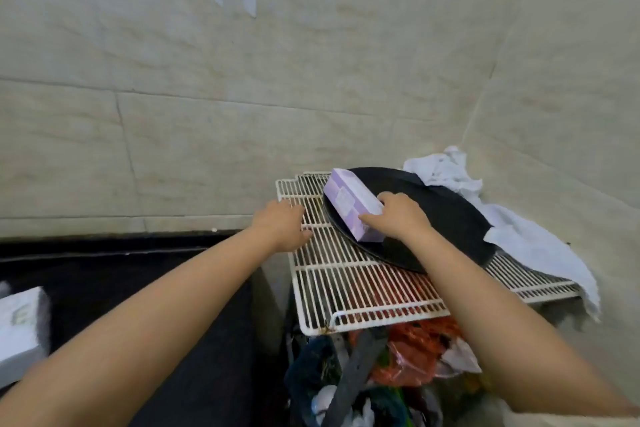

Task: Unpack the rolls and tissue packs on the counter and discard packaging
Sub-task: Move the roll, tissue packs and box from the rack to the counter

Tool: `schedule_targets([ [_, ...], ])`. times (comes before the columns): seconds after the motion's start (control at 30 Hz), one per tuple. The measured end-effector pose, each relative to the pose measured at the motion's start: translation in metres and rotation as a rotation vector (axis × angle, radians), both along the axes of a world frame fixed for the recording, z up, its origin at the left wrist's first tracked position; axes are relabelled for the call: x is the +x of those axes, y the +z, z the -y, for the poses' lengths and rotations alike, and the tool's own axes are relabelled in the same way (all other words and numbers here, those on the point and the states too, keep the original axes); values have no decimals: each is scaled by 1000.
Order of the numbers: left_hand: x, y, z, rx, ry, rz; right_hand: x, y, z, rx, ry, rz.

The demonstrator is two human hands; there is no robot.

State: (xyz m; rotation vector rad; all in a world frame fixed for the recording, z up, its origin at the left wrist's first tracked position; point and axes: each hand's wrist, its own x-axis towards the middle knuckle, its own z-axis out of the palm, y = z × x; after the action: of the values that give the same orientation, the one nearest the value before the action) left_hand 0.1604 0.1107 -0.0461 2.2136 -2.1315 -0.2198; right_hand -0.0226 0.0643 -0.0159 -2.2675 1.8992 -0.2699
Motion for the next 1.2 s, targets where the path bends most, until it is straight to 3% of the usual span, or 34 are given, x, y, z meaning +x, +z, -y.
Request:
schedule_targets([
  [0.2,22,-20,-12,36,216,4,11,-18,50,97,113,-21],
  [0.3,28,-24,-29,37,387,-4,18,-10,62,86,163,71],
  [0.43,30,-32,-66,34,605,-19,49,6,48,42,422,223],
  [0.63,40,-38,-165,104,905,-1,131,10,-45,50,793,238],
  [0.83,58,-50,-290,123,1186,12,188,-36,-163,181,1038,218],
  [1.03,83,-82,-400,163,1344,-38,228,-125,-258,241,1111,151],
  [1.2,116,-122,-470,222,1375,-73,255,-193,-308,274,1026,33],
])
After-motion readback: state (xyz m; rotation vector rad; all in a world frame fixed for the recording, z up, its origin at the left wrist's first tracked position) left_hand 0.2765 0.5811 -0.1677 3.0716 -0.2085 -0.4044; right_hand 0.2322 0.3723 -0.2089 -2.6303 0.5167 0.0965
